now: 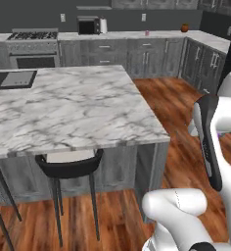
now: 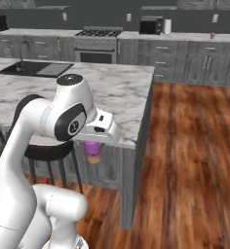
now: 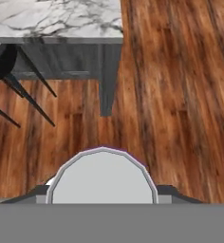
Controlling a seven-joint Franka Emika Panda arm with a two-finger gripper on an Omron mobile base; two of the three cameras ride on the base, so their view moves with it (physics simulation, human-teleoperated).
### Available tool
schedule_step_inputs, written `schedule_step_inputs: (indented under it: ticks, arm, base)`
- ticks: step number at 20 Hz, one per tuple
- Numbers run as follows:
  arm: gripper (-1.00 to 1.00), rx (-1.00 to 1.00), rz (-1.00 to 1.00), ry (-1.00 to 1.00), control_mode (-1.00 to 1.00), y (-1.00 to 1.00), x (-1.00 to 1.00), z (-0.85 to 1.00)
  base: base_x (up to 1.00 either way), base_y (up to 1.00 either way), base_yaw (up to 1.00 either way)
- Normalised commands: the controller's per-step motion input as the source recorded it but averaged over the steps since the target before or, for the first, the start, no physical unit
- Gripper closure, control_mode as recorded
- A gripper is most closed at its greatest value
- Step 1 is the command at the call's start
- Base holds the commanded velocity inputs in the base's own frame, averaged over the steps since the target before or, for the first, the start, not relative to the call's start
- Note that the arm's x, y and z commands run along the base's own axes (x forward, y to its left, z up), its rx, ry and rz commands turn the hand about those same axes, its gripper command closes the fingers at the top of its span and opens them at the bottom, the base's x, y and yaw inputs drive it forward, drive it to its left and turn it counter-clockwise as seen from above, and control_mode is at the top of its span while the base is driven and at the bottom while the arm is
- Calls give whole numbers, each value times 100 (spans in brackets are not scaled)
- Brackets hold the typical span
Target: Four empty soda cans are scattered around the kitchen. Gather all the cans and cluster them next to the stove for recycling.
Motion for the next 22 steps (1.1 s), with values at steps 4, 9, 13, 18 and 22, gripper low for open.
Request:
schedule_step_inputs:
  ticks: [4, 9, 13, 18, 22]
  arm:
    - [100, 0, 0, 0, 100, 0, 0, 0]
    - [100, 0, 0, 0, 100, 0, 0, 0]
    - [100, 0, 0, 0, 100, 0, 0, 0]
    - [100, 0, 0, 0, 100, 0, 0, 0]
    - [100, 0, 0, 0, 100, 0, 0, 0]
  base:
    - [0, -100, -2]
    - [6, -100, 0]
    - [42, -100, 0]
    - [90, -100, 3]
    - [100, -80, 0]
